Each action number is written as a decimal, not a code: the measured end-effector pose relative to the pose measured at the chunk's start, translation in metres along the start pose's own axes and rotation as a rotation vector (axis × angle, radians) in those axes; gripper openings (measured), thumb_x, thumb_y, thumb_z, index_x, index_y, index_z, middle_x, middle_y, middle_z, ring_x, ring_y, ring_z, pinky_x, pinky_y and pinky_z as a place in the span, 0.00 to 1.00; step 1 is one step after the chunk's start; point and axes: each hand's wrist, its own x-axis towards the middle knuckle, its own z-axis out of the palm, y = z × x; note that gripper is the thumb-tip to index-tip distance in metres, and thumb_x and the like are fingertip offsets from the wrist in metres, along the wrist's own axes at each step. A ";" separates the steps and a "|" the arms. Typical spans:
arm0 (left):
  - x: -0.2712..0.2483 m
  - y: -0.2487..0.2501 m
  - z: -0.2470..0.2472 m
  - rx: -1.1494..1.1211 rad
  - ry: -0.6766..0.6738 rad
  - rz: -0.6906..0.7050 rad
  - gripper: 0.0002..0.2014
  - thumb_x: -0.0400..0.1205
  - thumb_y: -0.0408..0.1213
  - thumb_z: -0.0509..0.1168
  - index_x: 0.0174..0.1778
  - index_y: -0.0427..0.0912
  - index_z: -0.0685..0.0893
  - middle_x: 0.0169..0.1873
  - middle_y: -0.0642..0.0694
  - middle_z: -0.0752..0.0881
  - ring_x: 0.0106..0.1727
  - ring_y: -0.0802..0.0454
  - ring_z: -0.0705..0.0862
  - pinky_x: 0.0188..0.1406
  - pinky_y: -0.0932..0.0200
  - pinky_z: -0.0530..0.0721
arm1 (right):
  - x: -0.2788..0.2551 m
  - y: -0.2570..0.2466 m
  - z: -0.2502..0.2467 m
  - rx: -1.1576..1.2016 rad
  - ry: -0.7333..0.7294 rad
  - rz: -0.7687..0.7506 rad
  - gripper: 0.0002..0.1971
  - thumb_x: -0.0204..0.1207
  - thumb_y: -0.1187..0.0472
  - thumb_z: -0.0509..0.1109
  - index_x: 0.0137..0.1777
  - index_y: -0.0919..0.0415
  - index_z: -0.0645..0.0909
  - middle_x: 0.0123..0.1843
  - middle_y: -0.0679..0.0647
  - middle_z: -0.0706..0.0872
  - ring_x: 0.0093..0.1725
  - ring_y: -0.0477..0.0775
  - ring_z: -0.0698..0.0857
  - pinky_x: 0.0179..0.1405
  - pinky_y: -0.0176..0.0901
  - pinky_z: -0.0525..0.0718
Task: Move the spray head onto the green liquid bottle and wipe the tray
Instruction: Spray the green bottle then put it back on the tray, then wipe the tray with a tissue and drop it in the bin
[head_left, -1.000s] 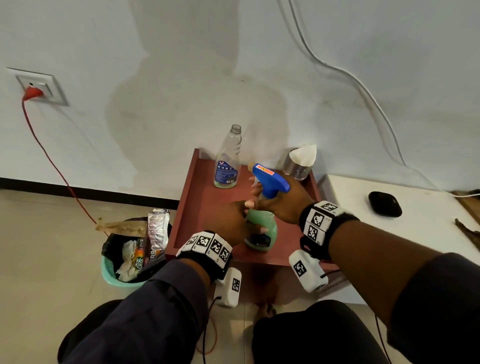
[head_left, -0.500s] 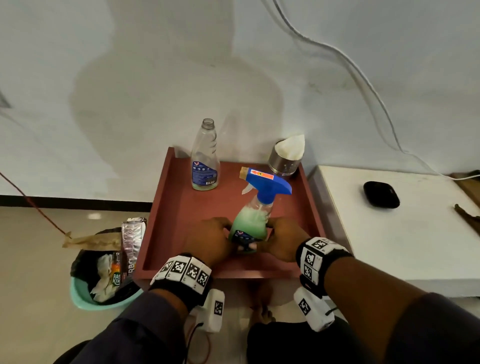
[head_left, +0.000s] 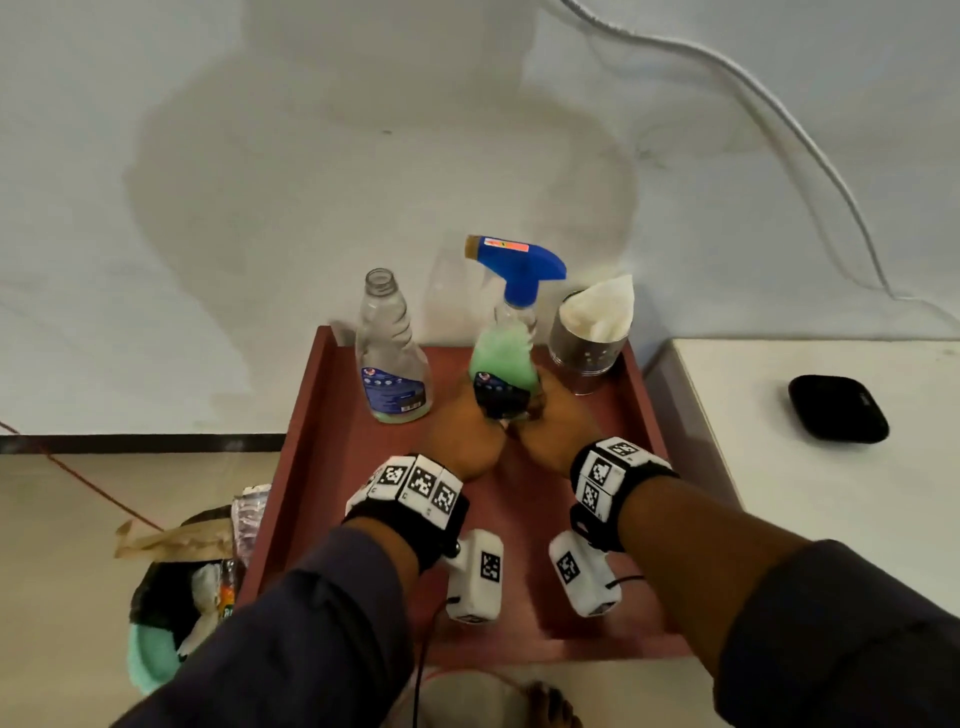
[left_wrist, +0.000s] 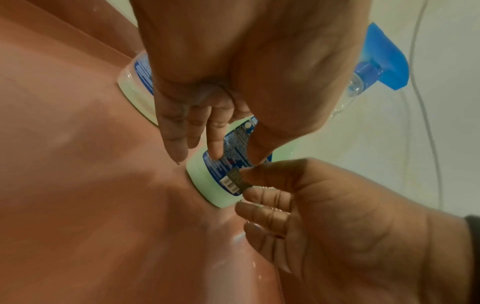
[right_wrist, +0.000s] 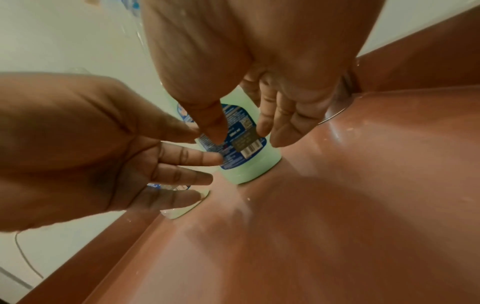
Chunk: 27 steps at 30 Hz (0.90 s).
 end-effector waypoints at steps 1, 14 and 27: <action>0.012 0.003 -0.001 0.033 -0.011 -0.001 0.24 0.84 0.37 0.64 0.78 0.42 0.74 0.70 0.40 0.83 0.64 0.43 0.84 0.64 0.51 0.81 | 0.011 -0.001 -0.001 -0.007 0.012 0.008 0.26 0.79 0.61 0.72 0.77 0.49 0.74 0.66 0.48 0.86 0.61 0.48 0.83 0.65 0.43 0.80; 0.068 -0.006 0.009 0.012 -0.034 -0.200 0.49 0.79 0.45 0.57 0.85 0.43 0.28 0.66 0.41 0.87 0.67 0.38 0.85 0.68 0.43 0.82 | 0.044 0.021 -0.003 -0.124 0.070 0.089 0.31 0.72 0.54 0.71 0.78 0.53 0.75 0.56 0.52 0.91 0.58 0.57 0.91 0.62 0.54 0.89; 0.023 0.050 -0.003 0.077 -0.020 0.079 0.33 0.87 0.43 0.62 0.88 0.55 0.58 0.60 0.50 0.89 0.63 0.45 0.87 0.67 0.53 0.81 | 0.024 -0.022 -0.092 -0.744 0.162 0.234 0.26 0.81 0.40 0.65 0.74 0.50 0.79 0.70 0.58 0.85 0.70 0.65 0.82 0.69 0.56 0.74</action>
